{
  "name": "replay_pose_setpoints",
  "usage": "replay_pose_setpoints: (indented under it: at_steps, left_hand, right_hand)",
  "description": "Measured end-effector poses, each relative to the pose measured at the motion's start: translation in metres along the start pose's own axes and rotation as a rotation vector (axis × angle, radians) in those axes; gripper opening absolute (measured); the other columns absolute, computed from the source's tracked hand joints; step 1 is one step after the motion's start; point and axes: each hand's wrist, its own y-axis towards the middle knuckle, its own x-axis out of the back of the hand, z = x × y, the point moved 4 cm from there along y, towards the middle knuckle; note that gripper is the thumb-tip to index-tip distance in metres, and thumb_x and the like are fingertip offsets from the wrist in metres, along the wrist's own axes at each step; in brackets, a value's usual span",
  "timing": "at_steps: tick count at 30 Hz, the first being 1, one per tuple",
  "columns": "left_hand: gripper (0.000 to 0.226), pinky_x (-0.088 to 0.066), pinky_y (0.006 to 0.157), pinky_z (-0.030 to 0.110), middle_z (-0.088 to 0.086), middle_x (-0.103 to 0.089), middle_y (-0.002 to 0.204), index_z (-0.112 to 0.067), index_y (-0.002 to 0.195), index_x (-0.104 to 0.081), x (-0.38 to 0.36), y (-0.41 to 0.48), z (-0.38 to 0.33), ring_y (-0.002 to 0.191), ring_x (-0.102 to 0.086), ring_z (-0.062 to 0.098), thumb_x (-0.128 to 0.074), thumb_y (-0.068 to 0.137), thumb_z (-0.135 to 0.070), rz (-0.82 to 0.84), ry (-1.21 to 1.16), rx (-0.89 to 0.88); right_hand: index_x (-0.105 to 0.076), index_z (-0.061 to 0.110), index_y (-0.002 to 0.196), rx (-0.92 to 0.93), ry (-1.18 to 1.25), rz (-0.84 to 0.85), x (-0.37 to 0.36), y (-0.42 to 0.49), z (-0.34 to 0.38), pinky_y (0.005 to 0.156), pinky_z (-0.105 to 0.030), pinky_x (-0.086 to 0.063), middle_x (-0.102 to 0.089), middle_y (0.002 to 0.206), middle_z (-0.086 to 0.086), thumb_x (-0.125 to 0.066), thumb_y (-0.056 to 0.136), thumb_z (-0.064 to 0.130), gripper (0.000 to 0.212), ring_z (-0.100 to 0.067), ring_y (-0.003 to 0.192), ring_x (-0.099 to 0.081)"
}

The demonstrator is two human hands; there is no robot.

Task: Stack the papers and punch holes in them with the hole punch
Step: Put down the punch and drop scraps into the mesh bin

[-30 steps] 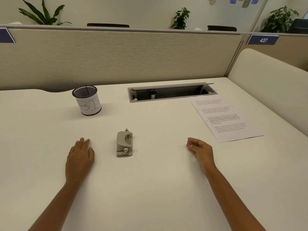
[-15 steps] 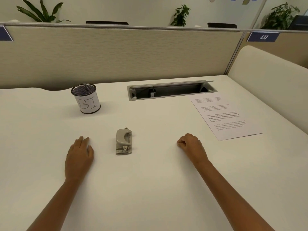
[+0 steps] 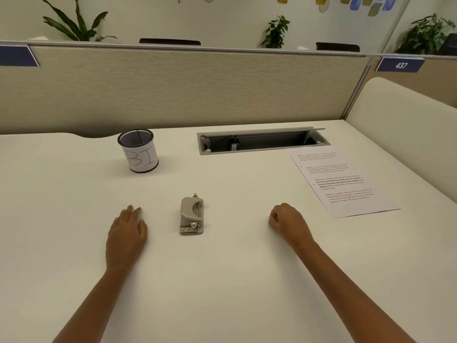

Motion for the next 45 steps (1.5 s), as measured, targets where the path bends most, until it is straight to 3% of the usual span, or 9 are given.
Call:
replay_pose_setpoints:
  at_steps: [4, 7, 10, 14, 19, 26, 34, 39, 45]
  left_hand:
    - [0.039, -0.028, 0.111, 0.047, 0.024, -0.043, 0.14, 0.002, 0.127, -0.049, 0.0, 0.004, 0.005, 0.128, -0.041, 0.039, -0.046, 0.089, -0.005, 0.0, -0.016, 0.036]
    - [0.043, -0.019, 0.115, 0.043, 0.022, -0.036, 0.146, -0.002, 0.132, -0.043, -0.002, 0.009, 0.008, 0.136, -0.031, 0.034, -0.043, 0.091, -0.011, 0.017, -0.003, 0.056]
    - [0.044, -0.018, 0.116, 0.042, 0.02, -0.034, 0.148, -0.004, 0.135, -0.04, -0.004, 0.015, 0.01, 0.138, -0.029, 0.032, -0.042, 0.092, -0.014, 0.019, 0.02, 0.042]
    - [0.045, -0.019, 0.116, 0.043, 0.016, -0.032, 0.15, -0.007, 0.137, -0.038, -0.005, 0.026, 0.013, 0.139, -0.027, 0.029, -0.04, 0.092, -0.018, 0.033, 0.026, 0.048]
    - [0.046, -0.017, 0.117, 0.041, 0.014, -0.029, 0.152, -0.011, 0.139, -0.035, -0.006, 0.037, 0.015, 0.141, -0.024, 0.026, -0.038, 0.093, -0.021, 0.037, 0.044, 0.039]
    - [0.046, -0.018, 0.116, 0.042, 0.013, -0.029, 0.152, -0.011, 0.139, -0.035, -0.008, 0.053, 0.019, 0.141, -0.025, 0.026, -0.037, 0.094, -0.021, 0.04, 0.043, 0.008]
    - [0.047, -0.014, 0.117, 0.038, 0.009, -0.025, 0.154, -0.015, 0.14, -0.03, -0.011, 0.06, 0.02, 0.142, -0.021, 0.021, -0.032, 0.094, -0.025, 0.044, 0.063, 0.018]
    - [0.047, -0.015, 0.118, 0.037, 0.008, -0.024, 0.154, -0.015, 0.14, -0.03, -0.01, 0.061, 0.02, 0.142, -0.021, 0.021, -0.032, 0.094, -0.025, 0.044, 0.063, 0.016]
    - [0.047, -0.013, 0.118, 0.038, 0.01, -0.026, 0.154, -0.013, 0.14, -0.033, -0.01, 0.059, 0.02, 0.143, -0.021, 0.022, -0.036, 0.094, -0.023, 0.028, 0.012, 0.025]
  right_hand:
    - [-0.061, -0.007, 0.072, -0.157, 0.458, -0.084, 0.002, 0.007, -0.003, 0.058, -0.022, -0.039, -0.06, 0.071, -0.013, -0.054, 0.08, 0.002, 0.014, -0.018, 0.068, -0.05]
    - [-0.064, 0.001, 0.071, -0.123, 0.603, -0.112, 0.002, 0.012, 0.021, 0.05, -0.006, -0.038, -0.062, 0.068, -0.005, -0.056, 0.081, 0.005, 0.014, -0.017, 0.065, -0.054]
    - [-0.064, 0.004, 0.073, -0.025, 0.704, -0.102, 0.005, 0.023, 0.065, 0.06, -0.016, -0.045, -0.061, 0.067, -0.002, -0.056, 0.084, 0.006, 0.013, -0.017, 0.065, -0.055]
    - [-0.066, -0.003, 0.092, 0.175, 0.761, -0.103, 0.01, 0.045, 0.146, 0.07, -0.026, -0.052, -0.064, 0.081, -0.007, -0.056, 0.088, 0.01, 0.017, -0.016, 0.073, -0.058]
    - [-0.067, -0.002, 0.089, 0.375, 0.742, -0.15, 0.018, 0.076, 0.245, 0.073, -0.033, -0.05, -0.071, 0.087, -0.016, -0.056, 0.087, 0.011, 0.017, -0.017, 0.074, -0.058]
    - [-0.065, -0.003, 0.085, 0.401, 0.687, -0.251, 0.024, 0.128, 0.31, 0.073, -0.035, -0.045, -0.07, 0.089, -0.017, -0.052, 0.088, 0.009, 0.018, -0.028, 0.081, -0.061]
    - [-0.062, -0.011, 0.085, 0.388, 0.455, -0.154, 0.0, 0.161, 0.328, 0.077, -0.047, -0.051, -0.068, 0.093, -0.026, -0.043, 0.087, 0.001, 0.023, -0.04, 0.088, -0.06]
    - [-0.066, -0.004, 0.087, 0.295, 0.655, -0.166, -0.004, 0.158, 0.308, 0.073, -0.031, -0.046, -0.071, 0.092, -0.018, -0.055, 0.086, 0.008, 0.016, -0.028, 0.085, -0.062]
    - [-0.067, -0.005, 0.091, 0.206, 0.726, -0.182, -0.013, 0.134, 0.235, 0.074, -0.03, -0.052, -0.071, 0.092, -0.021, -0.055, 0.087, 0.007, 0.017, -0.019, 0.076, -0.059]
